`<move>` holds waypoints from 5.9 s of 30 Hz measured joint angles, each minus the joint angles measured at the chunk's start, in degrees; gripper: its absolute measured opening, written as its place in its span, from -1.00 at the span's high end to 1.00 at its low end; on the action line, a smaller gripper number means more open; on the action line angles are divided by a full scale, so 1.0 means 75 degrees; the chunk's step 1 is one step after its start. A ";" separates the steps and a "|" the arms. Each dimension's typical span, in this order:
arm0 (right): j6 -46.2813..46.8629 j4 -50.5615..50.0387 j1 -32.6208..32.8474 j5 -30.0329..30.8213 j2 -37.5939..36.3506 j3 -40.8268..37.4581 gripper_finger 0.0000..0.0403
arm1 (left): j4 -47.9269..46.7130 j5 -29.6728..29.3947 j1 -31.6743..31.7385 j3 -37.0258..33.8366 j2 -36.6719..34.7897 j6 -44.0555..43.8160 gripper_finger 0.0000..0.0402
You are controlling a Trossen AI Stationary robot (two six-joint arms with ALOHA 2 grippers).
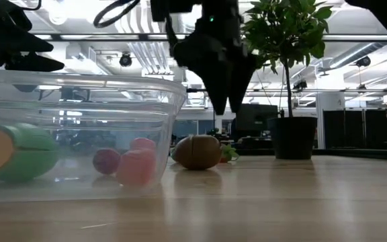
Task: Pick and placing Produce into tupperware
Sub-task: Put the kiwi into the transparent bin
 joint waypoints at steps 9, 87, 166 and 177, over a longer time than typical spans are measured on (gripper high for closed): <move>-0.0907 0.0635 -0.0228 -0.0412 -0.0076 -0.0424 -0.14 | 0.0000 -0.0001 0.0000 0.0000 0.0000 -0.0001 0.04; -0.2502 0.6384 0.0656 0.0287 -0.1920 -0.5023 -0.41 | 0.0000 -0.0001 -0.0003 -0.0003 0.0009 -0.0003 0.04; -0.2142 0.4041 0.0592 0.1792 -0.2276 -0.1681 -0.20 | 0.0003 -0.0003 -0.0003 -0.0003 0.0009 -0.0003 0.04; -0.1817 0.4418 0.0894 0.0502 -0.1425 -0.0006 -0.24 | 0.0001 -0.0002 -0.0001 -0.0003 0.0006 -0.0003 0.04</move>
